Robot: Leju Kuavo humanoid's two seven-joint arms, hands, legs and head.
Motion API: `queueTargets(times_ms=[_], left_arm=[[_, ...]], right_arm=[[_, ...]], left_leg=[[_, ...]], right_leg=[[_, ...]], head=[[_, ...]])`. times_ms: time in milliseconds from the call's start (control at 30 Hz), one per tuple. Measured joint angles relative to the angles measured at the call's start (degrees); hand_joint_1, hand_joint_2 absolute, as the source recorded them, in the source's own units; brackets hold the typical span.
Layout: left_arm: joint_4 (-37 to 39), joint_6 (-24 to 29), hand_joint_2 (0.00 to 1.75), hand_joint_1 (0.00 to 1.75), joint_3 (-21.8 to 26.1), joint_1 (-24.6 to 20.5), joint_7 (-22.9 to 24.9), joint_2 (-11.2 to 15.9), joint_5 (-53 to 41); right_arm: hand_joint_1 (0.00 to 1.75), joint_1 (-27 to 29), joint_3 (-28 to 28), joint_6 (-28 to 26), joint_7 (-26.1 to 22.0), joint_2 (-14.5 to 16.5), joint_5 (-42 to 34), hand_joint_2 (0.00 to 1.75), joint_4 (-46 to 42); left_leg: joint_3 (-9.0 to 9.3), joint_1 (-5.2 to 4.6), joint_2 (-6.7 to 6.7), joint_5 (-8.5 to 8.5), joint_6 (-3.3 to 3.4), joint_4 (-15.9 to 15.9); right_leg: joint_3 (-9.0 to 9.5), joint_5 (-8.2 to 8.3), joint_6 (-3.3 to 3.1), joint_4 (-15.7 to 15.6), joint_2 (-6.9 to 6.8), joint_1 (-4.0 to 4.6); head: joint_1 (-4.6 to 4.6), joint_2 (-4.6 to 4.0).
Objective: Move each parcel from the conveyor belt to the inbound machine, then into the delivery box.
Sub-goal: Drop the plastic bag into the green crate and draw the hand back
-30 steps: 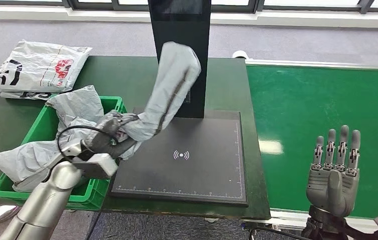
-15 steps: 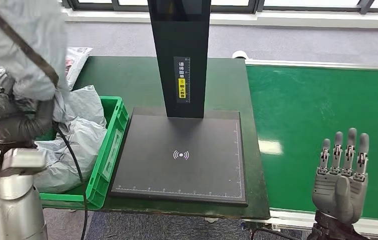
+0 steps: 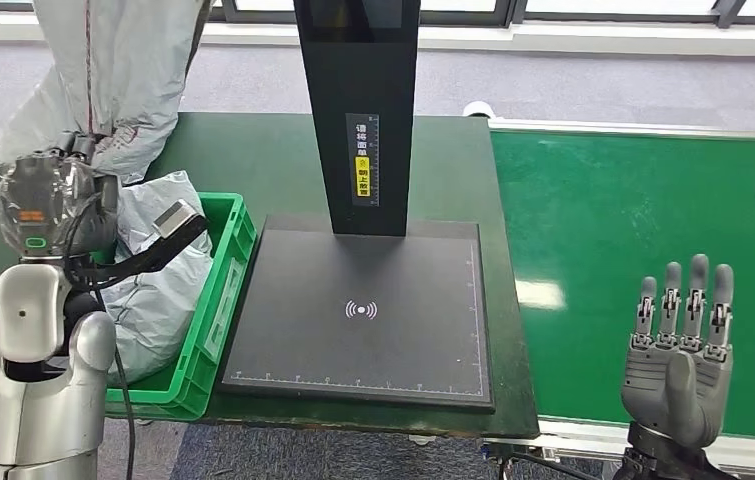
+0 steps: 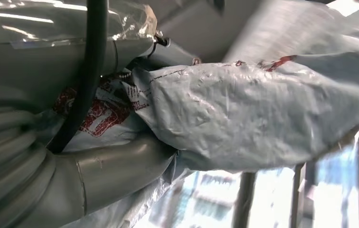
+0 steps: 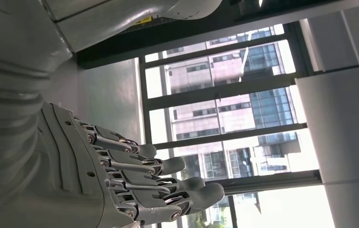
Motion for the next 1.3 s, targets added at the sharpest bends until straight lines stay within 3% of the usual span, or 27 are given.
queueTargets(times_ms=[100, 233, 400, 567, 900, 1033, 1300], left_arm=[[6.2, -2.0, 1.75, 1.75, -5.0, -1.7, 3.8, 3.7, 0.0], [13.1, -3.0, 1.75, 1.75, -8.1, -2.8, 2.4, 6.9, 0.0], [19.9, -6.3, 1.75, 1.75, -8.7, -3.1, -1.0, 8.8, 0.0], [23.3, -6.7, 1.75, 1.75, -8.8, -3.0, -1.2, 9.9, 0.0], [27.7, -14.7, 1.75, 1.75, -8.5, -1.3, -1.8, 12.4, 0.4], [27.5, -17.1, 1.75, 1.75, -7.8, 0.2, 1.9, 13.6, 0.1], [24.1, -21.1, 1.75, 1.75, -5.4, 5.0, 13.8, 17.3, -0.1]], right_arm=[[0.00, -0.1, -0.1, 1.3, 0.2, 0.0, 0.0, 1.75, 0.2], [0.00, -0.2, -0.2, 2.4, 0.2, 0.0, -0.3, 1.75, 0.6], [0.00, -0.6, -1.1, 3.8, 0.1, 0.0, -0.4, 1.75, 1.5], [0.00, -1.0, -1.2, 4.2, 0.0, 0.0, -0.5, 1.75, 2.1], [0.00, -1.7, -1.3, 5.0, 0.0, 0.0, -0.2, 1.75, 3.8], [0.00, -2.4, -1.3, 4.4, -0.1, 0.0, -0.2, 1.75, 4.8], [0.00, -3.6, -1.2, 2.4, 0.0, 0.0, -0.2, 1.75, 6.3]], left_leg=[[-0.01, 0.01, -0.01, 0.02, -0.02, 0.0], [-0.02, 0.01, 0.19, 0.01, -0.04, 0.0], [-0.07, 0.01, 0.22, -0.01, -0.03, 0.0], [-0.10, 0.01, 0.20, -0.01, -0.03, 0.0], [-0.12, 0.01, 0.20, -0.02, -0.04, 0.0], [-0.11, 0.02, 0.21, -0.04, -0.06, 0.0], [-0.06, 0.13, 0.26, -0.04, -0.11, -0.1]], right_leg=[[0.02, 0.00, -0.01, 0.0, -0.01, 0.01], [-0.05, 0.03, -0.04, 0.0, 0.17, 0.01], [-0.09, 0.03, -0.03, 0.0, 0.19, 0.01], [-0.10, 0.02, -0.03, 0.0, 0.16, 0.01], [-0.09, 0.02, -0.04, 0.0, 0.15, 0.02], [-0.07, 0.01, -0.05, 0.0, 0.16, 0.02], [-0.07, -0.03, -0.11, 0.0, 0.19, 0.05]], head=[[0.00, 0.00], [0.00, 0.00], [0.00, 0.00], [0.00, 0.00], [0.00, 0.00], [0.00, 0.00], [-0.01, 0.00]])
